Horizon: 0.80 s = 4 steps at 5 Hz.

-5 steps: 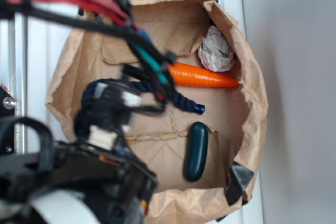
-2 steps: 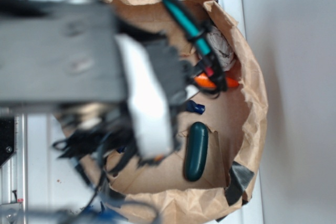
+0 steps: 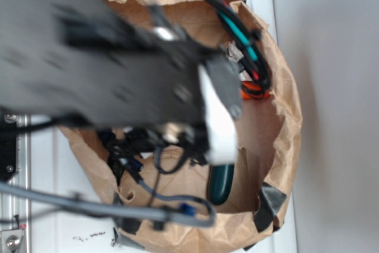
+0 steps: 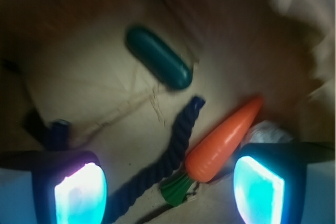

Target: Grab the plastic pickle.

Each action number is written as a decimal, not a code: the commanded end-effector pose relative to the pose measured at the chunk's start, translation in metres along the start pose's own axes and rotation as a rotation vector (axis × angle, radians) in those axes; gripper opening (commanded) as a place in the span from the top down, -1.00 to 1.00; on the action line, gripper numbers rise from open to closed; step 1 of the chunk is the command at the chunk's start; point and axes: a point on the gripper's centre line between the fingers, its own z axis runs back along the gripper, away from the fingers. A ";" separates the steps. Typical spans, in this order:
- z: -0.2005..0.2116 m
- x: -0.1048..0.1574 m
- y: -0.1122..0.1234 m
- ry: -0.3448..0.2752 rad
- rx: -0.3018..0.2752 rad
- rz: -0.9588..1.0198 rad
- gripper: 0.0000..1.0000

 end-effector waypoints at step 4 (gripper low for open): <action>-0.041 0.071 -0.007 -0.187 0.039 -0.223 -1.00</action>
